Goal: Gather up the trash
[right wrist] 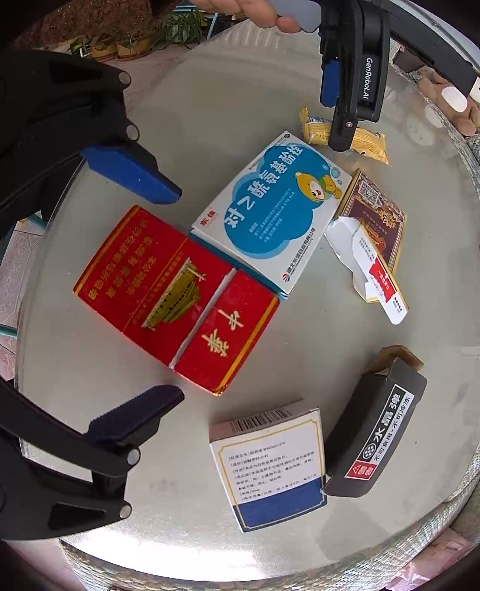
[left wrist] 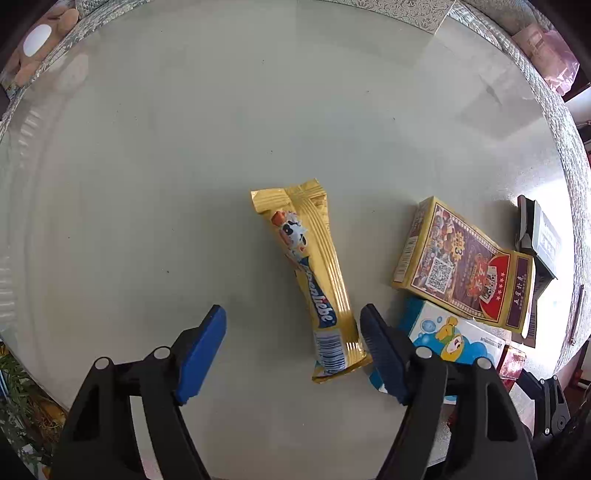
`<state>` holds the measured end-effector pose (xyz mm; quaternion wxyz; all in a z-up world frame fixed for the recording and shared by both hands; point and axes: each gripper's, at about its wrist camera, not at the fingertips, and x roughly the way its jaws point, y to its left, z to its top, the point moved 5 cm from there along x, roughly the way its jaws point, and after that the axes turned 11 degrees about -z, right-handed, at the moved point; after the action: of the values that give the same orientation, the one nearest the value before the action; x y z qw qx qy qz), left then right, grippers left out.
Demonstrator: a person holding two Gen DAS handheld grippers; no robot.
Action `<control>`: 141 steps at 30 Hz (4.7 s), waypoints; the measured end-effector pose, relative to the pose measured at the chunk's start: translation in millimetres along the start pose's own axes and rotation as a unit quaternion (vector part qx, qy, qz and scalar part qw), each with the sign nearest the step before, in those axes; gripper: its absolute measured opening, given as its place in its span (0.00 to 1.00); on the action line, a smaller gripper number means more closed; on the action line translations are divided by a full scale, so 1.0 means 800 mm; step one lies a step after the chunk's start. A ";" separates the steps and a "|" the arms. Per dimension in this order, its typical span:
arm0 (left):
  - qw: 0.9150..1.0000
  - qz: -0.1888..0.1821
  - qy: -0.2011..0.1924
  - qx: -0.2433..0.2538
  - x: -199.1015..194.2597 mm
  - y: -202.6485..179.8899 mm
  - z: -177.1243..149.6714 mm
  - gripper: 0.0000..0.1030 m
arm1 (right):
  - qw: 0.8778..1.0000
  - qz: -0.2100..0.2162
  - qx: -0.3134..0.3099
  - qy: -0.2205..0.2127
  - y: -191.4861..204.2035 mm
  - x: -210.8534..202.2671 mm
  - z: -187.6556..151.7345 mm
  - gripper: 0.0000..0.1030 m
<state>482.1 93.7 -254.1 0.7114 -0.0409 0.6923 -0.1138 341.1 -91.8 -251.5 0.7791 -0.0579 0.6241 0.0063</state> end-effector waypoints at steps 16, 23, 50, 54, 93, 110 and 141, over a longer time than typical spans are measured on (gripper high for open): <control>1.000 -0.004 0.011 0.007 -0.001 0.013 -0.011 0.20 | 0.999 -0.027 -0.028 -0.031 -0.018 -0.016 -0.018 0.58; 1.000 -0.003 -0.006 0.016 -0.016 -0.003 -0.048 0.20 | 0.998 -0.027 -0.034 -0.048 -0.037 -0.048 -0.036 0.56; 0.975 -0.001 -0.085 0.204 -0.162 -0.173 -0.250 0.20 | 0.978 -0.057 -0.071 -0.186 -0.070 -0.228 -0.107 0.56; 0.972 -0.007 -0.084 0.219 -0.150 -0.194 -0.276 0.20 | 0.977 -0.052 -0.073 -0.193 -0.069 -0.238 -0.133 0.56; 0.961 -0.043 0.029 0.273 0.109 -0.265 -0.414 0.20 | 0.994 -0.031 -0.073 -0.072 -0.072 -0.053 -0.301 0.56; 0.964 -0.032 0.080 0.252 0.212 -0.242 -0.410 0.20 | 0.998 -0.030 -0.060 -0.001 -0.080 0.060 -0.307 0.56; 0.963 -0.099 0.172 0.185 0.318 -0.223 -0.406 0.20 | 0.995 -0.006 -0.051 0.088 -0.083 0.173 -0.310 0.56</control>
<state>144.5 -102.6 -476.0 0.5618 0.0427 0.7638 -0.3150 136.0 -190.8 -433.7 0.7169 -0.1013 0.6891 0.0285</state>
